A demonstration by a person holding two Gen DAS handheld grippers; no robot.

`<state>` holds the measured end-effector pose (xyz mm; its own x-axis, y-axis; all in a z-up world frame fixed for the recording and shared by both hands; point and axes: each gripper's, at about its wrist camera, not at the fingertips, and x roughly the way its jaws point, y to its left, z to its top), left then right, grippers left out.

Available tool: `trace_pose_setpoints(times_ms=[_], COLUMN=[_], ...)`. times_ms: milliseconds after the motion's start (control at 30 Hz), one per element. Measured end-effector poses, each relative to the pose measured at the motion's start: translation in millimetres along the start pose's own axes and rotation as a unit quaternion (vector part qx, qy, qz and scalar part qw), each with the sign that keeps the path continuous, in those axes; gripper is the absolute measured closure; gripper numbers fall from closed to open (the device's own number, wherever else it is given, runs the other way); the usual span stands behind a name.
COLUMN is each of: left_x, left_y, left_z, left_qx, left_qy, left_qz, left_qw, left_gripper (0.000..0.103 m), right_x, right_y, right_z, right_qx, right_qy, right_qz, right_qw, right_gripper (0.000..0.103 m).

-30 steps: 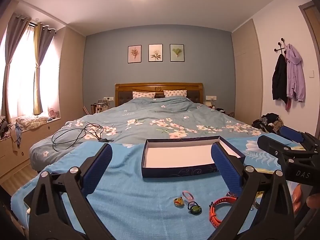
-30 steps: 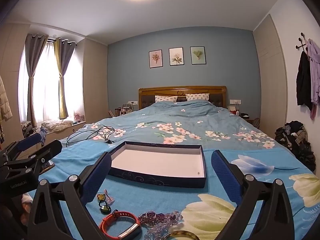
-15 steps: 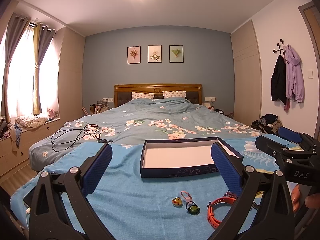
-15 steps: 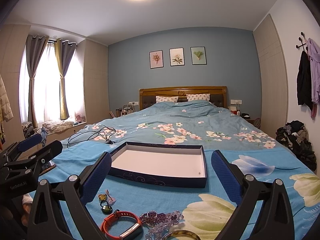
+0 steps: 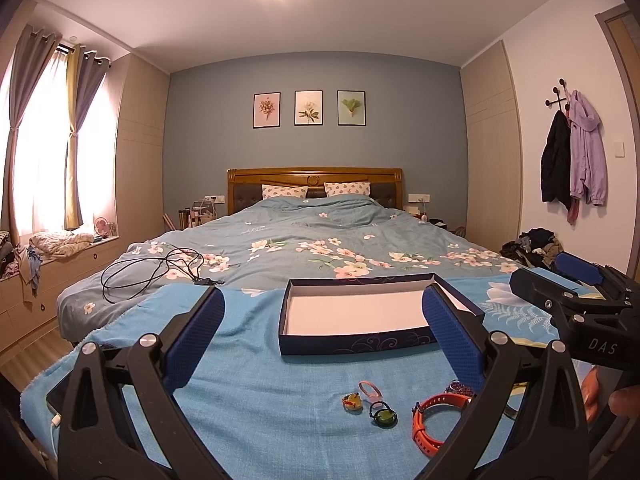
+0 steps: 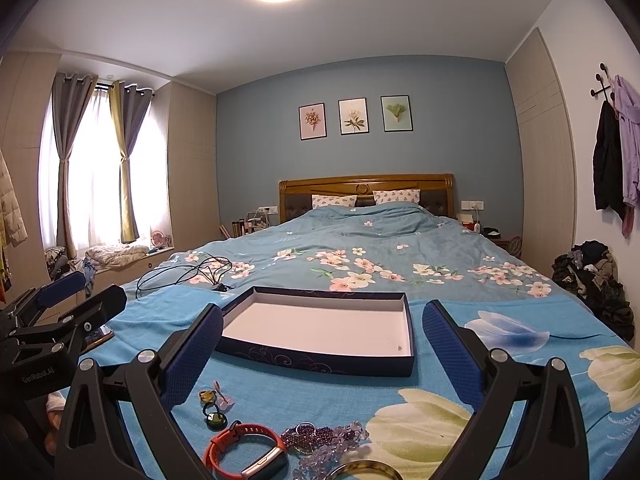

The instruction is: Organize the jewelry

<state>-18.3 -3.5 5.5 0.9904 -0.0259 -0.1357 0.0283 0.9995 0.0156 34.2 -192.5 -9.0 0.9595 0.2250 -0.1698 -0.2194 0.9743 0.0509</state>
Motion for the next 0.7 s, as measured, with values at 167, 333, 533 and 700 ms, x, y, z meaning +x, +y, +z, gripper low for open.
trace_pose_setpoints(times_ms=[167, 333, 533, 700], left_x=[-1.6, -0.6, 0.0, -2.0], left_y=[0.4, 1.2, 1.1, 1.8], left_z=[0.9, 1.0, 1.0, 1.4], left_qx=[-0.001, -0.001, -0.001, -0.002], left_qy=[0.0, 0.001, 0.001, 0.001], left_qz=[0.001, 0.001, 0.001, 0.0], left_qw=[1.0, 1.0, 1.0, 1.0], left_gripper=[0.006, 0.006, 0.006, 0.006], right_x=[-1.4, -0.7, -0.6, -1.2], right_y=[0.1, -0.3, 0.1, -0.7], right_z=[0.3, 1.1, 1.0, 1.0], right_qx=[0.001, 0.001, 0.001, 0.002], right_qy=[-0.002, 0.0, 0.0, -0.001], right_qz=[0.001, 0.003, 0.002, 0.003], right_qw=[1.0, 1.0, 1.0, 1.0], right_gripper=[0.007, 0.007, 0.007, 0.007])
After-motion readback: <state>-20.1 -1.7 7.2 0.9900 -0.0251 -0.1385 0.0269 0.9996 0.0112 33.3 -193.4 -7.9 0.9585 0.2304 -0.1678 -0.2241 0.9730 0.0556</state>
